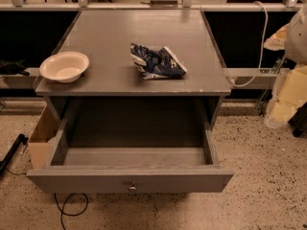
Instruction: Close top drawer
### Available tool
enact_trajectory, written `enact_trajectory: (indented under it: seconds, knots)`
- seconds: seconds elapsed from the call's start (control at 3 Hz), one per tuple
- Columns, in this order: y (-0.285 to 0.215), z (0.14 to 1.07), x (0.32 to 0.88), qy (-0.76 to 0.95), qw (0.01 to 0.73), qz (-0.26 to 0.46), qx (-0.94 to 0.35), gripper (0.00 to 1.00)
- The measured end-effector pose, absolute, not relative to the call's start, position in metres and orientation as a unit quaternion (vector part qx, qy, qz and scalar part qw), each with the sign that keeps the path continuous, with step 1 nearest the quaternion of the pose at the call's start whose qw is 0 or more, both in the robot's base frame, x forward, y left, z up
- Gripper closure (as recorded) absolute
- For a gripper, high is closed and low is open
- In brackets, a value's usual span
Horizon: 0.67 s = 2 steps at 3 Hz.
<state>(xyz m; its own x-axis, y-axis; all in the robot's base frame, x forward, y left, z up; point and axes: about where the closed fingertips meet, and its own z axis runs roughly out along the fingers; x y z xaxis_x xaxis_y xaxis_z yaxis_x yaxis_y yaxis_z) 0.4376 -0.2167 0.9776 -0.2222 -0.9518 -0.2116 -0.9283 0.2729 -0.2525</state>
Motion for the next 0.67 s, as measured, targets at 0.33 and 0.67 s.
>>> enact_trajectory:
  seconds: [0.33,0.67]
  knots:
    - [-0.217,0.978,0.436,0.782,0.168,-0.037,-0.600,0.00]
    - [-0.223,0.970,0.426,0.788,0.187,0.002,-0.587,0.00]
